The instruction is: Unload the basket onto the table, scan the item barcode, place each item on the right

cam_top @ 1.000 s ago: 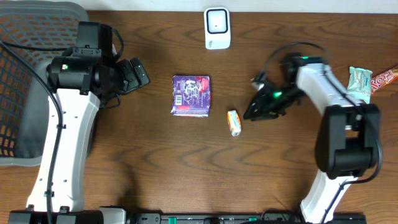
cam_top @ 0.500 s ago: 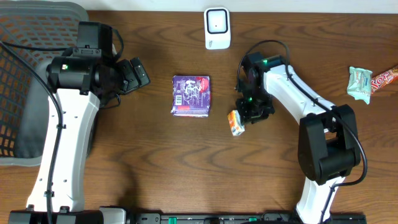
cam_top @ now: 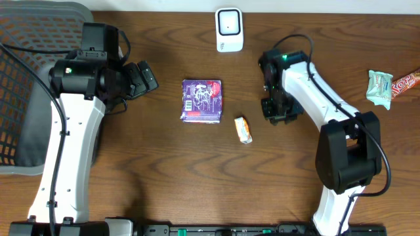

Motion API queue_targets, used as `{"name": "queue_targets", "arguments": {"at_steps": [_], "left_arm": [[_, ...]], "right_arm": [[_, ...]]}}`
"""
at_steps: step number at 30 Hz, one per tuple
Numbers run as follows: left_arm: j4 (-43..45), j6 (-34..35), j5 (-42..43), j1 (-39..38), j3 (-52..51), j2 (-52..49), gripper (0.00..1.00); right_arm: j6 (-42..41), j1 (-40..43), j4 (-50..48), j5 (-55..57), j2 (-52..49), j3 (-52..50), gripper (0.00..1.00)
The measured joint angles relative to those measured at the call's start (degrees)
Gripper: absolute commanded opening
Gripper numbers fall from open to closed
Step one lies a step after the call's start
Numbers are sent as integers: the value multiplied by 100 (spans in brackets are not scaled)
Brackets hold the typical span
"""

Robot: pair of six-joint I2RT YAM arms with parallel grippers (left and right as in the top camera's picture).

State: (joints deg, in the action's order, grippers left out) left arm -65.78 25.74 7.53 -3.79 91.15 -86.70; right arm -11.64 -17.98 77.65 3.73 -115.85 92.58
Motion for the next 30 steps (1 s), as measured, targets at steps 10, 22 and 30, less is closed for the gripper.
{"name": "queue_targets", "arguments": {"at_steps": [10,22,30], "left_arm": [[0,2,0,0,0,0,99],[2,0,0,0,0,0,99],[2,2,0,0,0,0,99]], "right_arm": [[905,-435,393,-1829,11,929,28],[706,-1019,-1128,-2221,20,-466,24],[640,-1375,-1512,-2227,20,-516,38]]}}
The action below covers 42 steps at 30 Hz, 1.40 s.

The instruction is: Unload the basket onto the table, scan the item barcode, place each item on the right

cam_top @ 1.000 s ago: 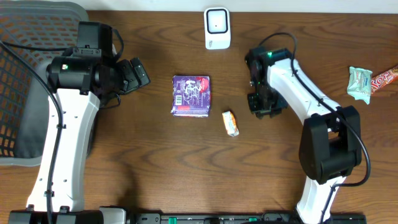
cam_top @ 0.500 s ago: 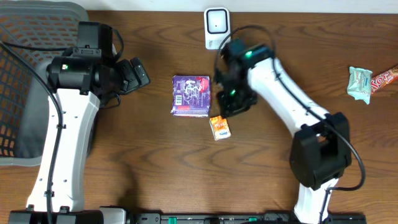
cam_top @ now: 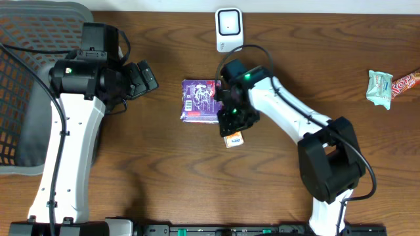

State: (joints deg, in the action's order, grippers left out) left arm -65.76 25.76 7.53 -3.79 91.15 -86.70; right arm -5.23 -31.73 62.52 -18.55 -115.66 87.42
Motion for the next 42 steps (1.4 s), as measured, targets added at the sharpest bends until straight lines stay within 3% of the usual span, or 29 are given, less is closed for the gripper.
{"name": "queue_targets", "arguments": {"at_steps": [5,8,10,14,19,32,35,39,42], "left_arm": [[-2,-2,0,0,0,0,99],[-2,0,0,0,0,0,99],[-2,0,0,0,0,0,99],[0,0,0,0,0,0,99],[0,0,0,0,0,0,99],[-2,0,0,0,0,0,99],[-2,0,0,0,0,0,99],[-2,0,0,0,0,0,99],[-2,0,0,0,0,0,99]], "right_arm": [[-337,-304,-33,776,0,-2,39],[-527,-380,-81,1172,0,-2,67],[-634,-382,-114,1327,0,-2,72],[-745,-393,-146,1491,0,-9,59],[-804,-529,-256,1491,0,-50,51],[-1012,-881,-1019,2170,2,-708,50],[-1080,-988,-1226,2424,68,-879,37],[-1318,-1091,-1427,2931,160,-1102,1],[-1434,-1058,-1429,2863,197,-1099,1]]}}
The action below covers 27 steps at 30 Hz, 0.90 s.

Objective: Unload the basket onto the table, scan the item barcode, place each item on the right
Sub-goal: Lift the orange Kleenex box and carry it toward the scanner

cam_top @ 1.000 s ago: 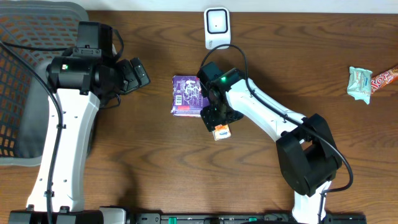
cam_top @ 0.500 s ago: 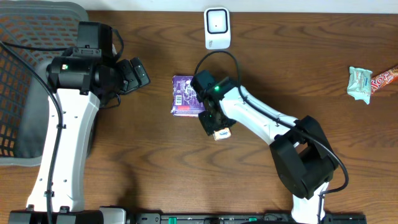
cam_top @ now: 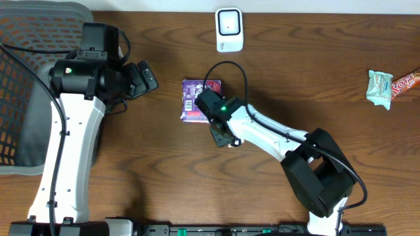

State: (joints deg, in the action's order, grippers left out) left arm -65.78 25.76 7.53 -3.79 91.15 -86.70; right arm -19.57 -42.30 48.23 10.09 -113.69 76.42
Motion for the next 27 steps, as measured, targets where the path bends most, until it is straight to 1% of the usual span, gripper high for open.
{"name": "queue_targets", "arguments": {"at_steps": [2,4,5,7,11,14,17,19,22,23,27], "left_arm": [[2,-2,0,0,0,0,99],[2,0,0,0,0,0,99],[-4,0,0,0,0,0,99],[0,0,0,0,0,0,99],[0,0,0,0,0,0,99],[2,0,0,0,0,0,99],[2,-2,-2,0,0,0,99],[0,0,0,0,0,0,99],[-2,-2,0,0,0,0,99],[0,0,0,0,0,0,99],[0,0,0,0,0,0,99]], "right_arm": [[33,136,39,-293,2,50,1],[234,450,79,-988,2,166,1],[472,732,162,-1801,-31,289,1],[837,1191,173,-3008,-50,413,1],[1482,2061,227,-4830,-50,433,1],[1954,2662,81,-6074,-50,138,1],[2284,3176,-485,-7224,-50,-669,1],[2352,3471,-866,-7694,-68,-1239,1],[2304,3738,-1231,-7923,-74,-1683,2],[2251,3875,-1340,-7965,-74,-1847,4],[1947,4461,-1397,-7665,-79,-2076,20]]}}
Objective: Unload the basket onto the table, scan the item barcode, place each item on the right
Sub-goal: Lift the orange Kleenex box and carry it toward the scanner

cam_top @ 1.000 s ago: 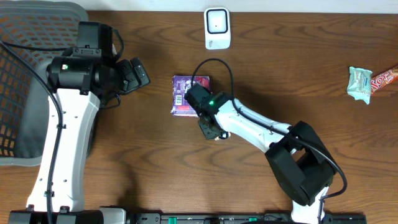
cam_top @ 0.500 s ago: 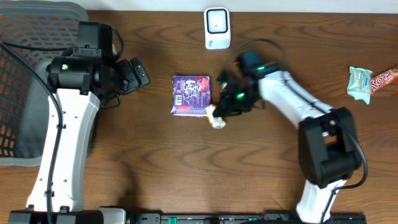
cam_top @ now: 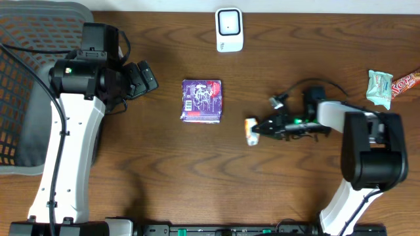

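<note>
The white barcode scanner [cam_top: 229,29] stands at the table's far edge, in the middle. A small yellow-and-white snack [cam_top: 250,131] sits at the tips of my right gripper [cam_top: 257,128]. That gripper lies level, points left, and looks shut on the snack's right end. My right arm is folded back to the right side of the table. A purple packet [cam_top: 201,100] lies flat left of the snack with a white barcode label facing up. My left gripper [cam_top: 146,77] hovers left of the packet, holding nothing; its jaws are not clear from above.
A pale green packet [cam_top: 379,88] and a red bar [cam_top: 405,83] lie at the far right edge. A dark mesh basket [cam_top: 33,78] sits off the table's left side, under my left arm.
My right arm was stretched left, its gripper at the purple packet's lower right corner and hiding the snack. Now it is folded back to the right, gripper level, snack at its fingertips.
My right gripper first hung right of the snack, which lay slanted beside the purple packet. Then it was down over the snack, then reached further left beside the packet. Now it is drawn back right with the snack standing upright at its tips. My left arm stayed still.
</note>
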Motion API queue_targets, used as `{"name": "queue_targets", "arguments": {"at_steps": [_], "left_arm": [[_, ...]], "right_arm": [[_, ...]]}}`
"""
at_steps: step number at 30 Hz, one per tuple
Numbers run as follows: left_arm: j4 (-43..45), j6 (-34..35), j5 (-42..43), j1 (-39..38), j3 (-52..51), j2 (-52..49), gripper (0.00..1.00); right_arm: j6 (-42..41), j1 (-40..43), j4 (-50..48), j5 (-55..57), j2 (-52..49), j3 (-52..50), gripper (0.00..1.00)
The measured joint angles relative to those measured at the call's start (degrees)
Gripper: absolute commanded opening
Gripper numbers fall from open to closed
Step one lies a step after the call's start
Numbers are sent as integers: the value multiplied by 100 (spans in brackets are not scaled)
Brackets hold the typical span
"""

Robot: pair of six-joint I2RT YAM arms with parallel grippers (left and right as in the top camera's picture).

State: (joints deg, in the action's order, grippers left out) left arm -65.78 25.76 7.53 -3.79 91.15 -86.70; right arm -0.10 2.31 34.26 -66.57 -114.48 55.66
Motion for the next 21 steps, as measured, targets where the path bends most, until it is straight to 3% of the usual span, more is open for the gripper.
{"name": "queue_targets", "arguments": {"at_steps": [3,7,14,21], "left_arm": [[0,-2,0,0,0,0,99],[2,-2,0,0,0,0,99],[0,0,-2,0,0,0,99],[0,0,0,0,0,0,99]], "right_arm": [[-225,400,208,601,0,55,29],[-376,702,1178,1620,-4,487,29],[-229,684,3067,2935,-7,2190,34],[186,20,3270,3368,-4,2546,40]]}}
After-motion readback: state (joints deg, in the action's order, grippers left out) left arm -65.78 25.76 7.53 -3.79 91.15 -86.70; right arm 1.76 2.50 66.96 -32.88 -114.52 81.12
